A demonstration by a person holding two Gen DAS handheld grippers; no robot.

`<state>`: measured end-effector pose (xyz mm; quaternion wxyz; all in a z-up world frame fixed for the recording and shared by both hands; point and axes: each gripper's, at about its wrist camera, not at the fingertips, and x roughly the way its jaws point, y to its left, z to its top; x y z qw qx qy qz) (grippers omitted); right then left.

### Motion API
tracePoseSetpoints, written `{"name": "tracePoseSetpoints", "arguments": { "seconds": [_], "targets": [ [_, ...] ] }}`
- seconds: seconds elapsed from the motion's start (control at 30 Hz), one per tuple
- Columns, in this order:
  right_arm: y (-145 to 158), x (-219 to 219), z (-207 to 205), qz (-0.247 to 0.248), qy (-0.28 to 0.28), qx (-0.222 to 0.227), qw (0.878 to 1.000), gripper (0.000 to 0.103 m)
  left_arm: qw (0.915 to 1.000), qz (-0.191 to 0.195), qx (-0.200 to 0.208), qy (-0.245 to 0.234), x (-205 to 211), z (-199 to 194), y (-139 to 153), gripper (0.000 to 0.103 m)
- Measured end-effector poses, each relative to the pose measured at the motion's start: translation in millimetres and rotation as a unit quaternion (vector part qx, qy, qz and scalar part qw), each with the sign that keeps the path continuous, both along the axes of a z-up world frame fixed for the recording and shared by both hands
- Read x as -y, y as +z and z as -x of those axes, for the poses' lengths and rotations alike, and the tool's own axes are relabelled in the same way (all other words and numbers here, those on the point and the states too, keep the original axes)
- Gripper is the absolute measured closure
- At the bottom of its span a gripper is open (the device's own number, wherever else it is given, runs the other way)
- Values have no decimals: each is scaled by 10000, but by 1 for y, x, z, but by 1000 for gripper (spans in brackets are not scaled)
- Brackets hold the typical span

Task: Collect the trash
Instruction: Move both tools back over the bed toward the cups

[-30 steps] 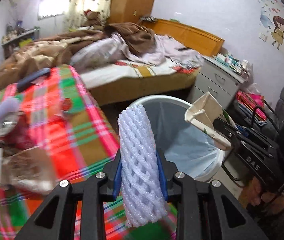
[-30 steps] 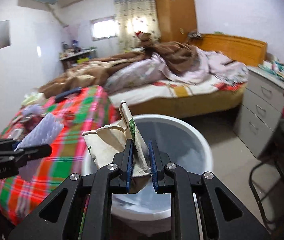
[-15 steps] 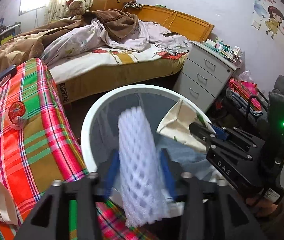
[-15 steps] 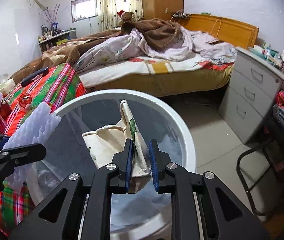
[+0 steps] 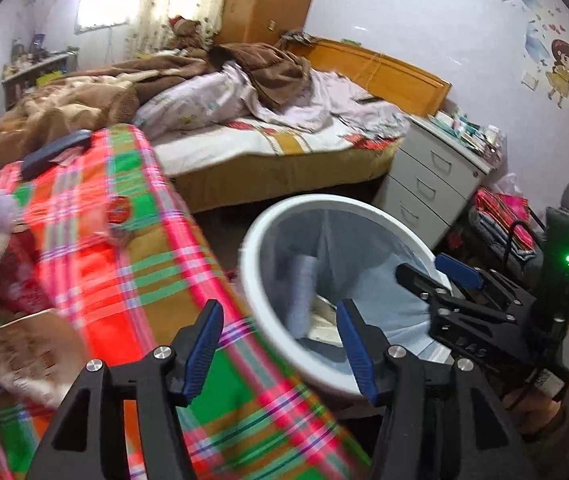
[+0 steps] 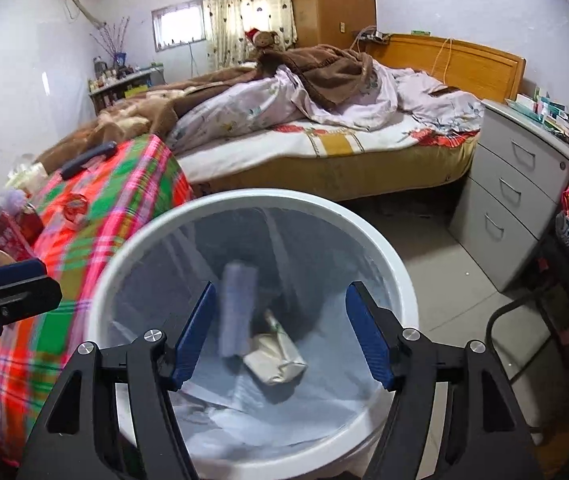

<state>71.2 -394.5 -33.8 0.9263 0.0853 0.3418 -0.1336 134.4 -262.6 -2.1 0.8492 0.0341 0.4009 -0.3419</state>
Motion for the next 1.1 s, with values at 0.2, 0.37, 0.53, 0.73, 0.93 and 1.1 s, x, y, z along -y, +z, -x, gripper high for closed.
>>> {"name": "tracePoseSetpoints", "arguments": {
  "seconds": [0.2, 0.37, 0.53, 0.73, 0.93, 1.1],
  "targets": [
    [17, -28, 6, -282, 377, 424, 9980, 34, 9989, 87, 212, 410, -57, 16, 14, 30],
    [31, -72, 6, -204, 972, 751, 9922, 30, 9947, 77, 355, 966, -115, 25, 22, 29],
    [34, -109, -5, -253, 1578, 839, 9836, 28, 9871, 92, 317, 1565, -175, 23, 20, 29],
    [26, -144, -23, -217, 2044, 787, 9755, 28, 9795, 68, 252, 1996, -230, 20, 10, 29],
    [15, -176, -40, -195, 2406, 527, 9690, 28, 9714, -76, 195, 2366, -282, 14, -4, 14],
    [8, -190, -58, -203, 2498, 328, 9675, 28, 9672, -88, 5, 2538, -309, 2, -17, 14]
  ]
}}
